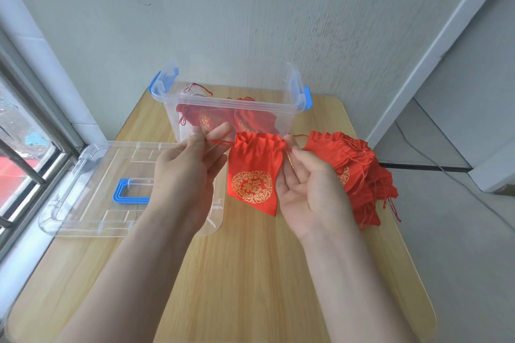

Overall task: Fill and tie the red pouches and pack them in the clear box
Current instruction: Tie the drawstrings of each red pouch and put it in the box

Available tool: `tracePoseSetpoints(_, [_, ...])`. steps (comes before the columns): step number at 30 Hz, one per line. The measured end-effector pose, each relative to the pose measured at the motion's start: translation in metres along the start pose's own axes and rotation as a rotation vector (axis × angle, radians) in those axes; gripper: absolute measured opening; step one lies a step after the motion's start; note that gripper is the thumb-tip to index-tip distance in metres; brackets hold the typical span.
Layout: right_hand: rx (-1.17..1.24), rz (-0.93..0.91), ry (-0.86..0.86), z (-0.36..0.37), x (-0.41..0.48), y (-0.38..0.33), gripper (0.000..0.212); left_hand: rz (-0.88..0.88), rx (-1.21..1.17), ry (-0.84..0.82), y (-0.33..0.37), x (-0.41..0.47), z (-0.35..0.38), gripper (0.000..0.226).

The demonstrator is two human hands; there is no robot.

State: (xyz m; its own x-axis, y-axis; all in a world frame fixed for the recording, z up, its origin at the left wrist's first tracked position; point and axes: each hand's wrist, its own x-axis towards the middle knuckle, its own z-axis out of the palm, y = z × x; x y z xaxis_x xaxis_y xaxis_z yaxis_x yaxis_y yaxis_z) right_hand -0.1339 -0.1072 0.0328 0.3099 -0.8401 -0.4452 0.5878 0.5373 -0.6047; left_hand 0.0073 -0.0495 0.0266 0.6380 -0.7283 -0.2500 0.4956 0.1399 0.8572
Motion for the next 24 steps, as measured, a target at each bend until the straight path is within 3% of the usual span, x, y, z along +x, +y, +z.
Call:
tracePoseSetpoints(7, [0.012, 0.018, -0.034, 0.003, 0.002, -0.002, 0.019, -0.025, -0.056, -0.034, 0.008, -0.001, 0.003, 0.029])
tracePoseSetpoints(15, [-0.144, -0.02, 0.115, -0.002, 0.007, -0.005, 0.025, -0.149, -0.123, 0.09, 0.002, 0.009, -0.007, 0.021])
tracePoseSetpoints(20, [-0.217, -0.085, 0.154, -0.001, 0.007, -0.01, 0.02, -0.115, -0.134, 0.051, 0.002, 0.012, -0.007, 0.021])
tracePoseSetpoints(24, [-0.039, -0.108, 0.131, 0.001, 0.005, -0.014, 0.022, -0.093, -0.146, 0.076, 0.002, 0.013, -0.008, 0.019])
